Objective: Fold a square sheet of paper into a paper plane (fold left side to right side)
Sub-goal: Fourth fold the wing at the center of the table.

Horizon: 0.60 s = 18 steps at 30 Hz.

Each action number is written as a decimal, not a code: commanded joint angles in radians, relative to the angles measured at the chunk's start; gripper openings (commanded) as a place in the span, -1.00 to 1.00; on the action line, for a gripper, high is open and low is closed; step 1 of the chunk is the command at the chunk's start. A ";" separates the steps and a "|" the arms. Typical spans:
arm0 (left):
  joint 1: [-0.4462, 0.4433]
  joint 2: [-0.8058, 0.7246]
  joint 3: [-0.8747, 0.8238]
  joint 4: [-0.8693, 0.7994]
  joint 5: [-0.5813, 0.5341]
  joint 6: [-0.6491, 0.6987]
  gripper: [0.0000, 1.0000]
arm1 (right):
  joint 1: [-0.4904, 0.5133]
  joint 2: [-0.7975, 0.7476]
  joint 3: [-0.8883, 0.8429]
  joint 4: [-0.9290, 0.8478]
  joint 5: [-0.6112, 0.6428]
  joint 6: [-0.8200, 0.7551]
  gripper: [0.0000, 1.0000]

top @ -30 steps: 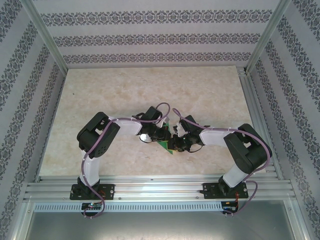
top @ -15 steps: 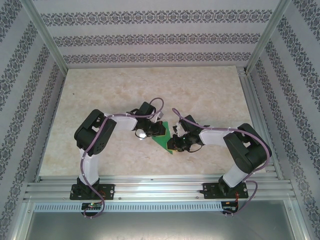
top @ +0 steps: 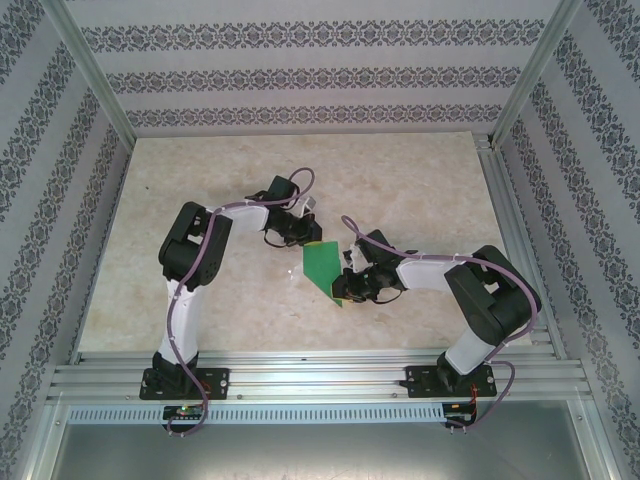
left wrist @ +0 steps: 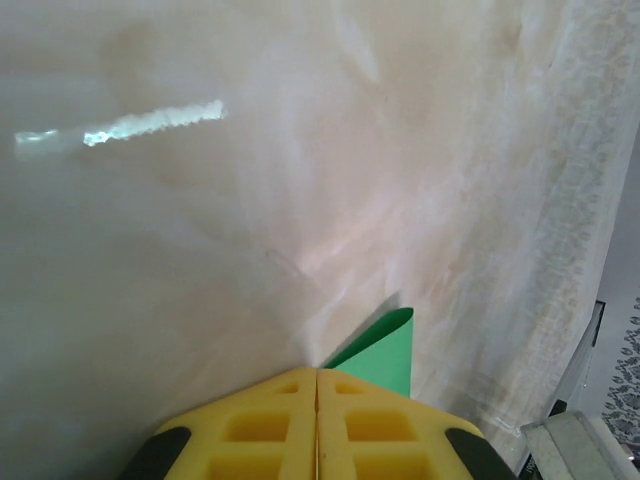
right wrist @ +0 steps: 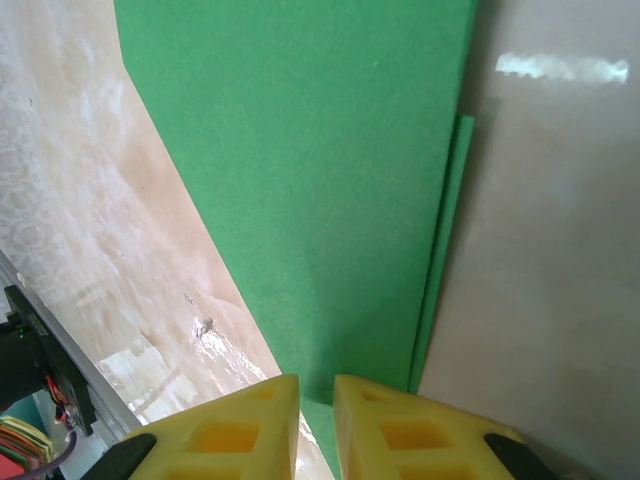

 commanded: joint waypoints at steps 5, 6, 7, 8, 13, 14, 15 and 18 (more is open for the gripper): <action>0.112 0.074 0.103 -0.040 -0.159 0.103 -0.75 | 0.028 0.065 -0.066 -0.188 0.109 -0.023 -0.61; 0.116 0.070 0.112 -0.048 -0.156 0.105 -0.73 | 0.027 0.063 -0.065 -0.187 0.107 -0.024 -0.61; 0.121 0.058 0.116 -0.053 -0.154 0.109 -0.71 | 0.028 0.061 -0.063 -0.184 0.107 -0.022 -0.61; 0.126 0.040 0.118 -0.058 -0.150 0.111 -0.69 | 0.028 0.057 -0.062 -0.179 0.106 -0.020 -0.61; 0.160 -0.089 0.078 -0.062 -0.143 0.117 -0.56 | 0.028 0.019 -0.047 -0.159 0.093 -0.018 -0.59; 0.170 -0.126 0.059 -0.062 -0.141 0.119 -0.54 | 0.028 0.005 -0.043 -0.155 0.089 -0.020 -0.58; 0.181 -0.160 0.038 -0.058 -0.143 0.119 -0.52 | 0.027 -0.010 -0.038 -0.154 0.089 -0.020 -0.56; 0.203 -0.277 -0.053 -0.052 -0.143 0.123 -0.47 | 0.028 -0.074 -0.006 -0.181 0.096 -0.037 -0.47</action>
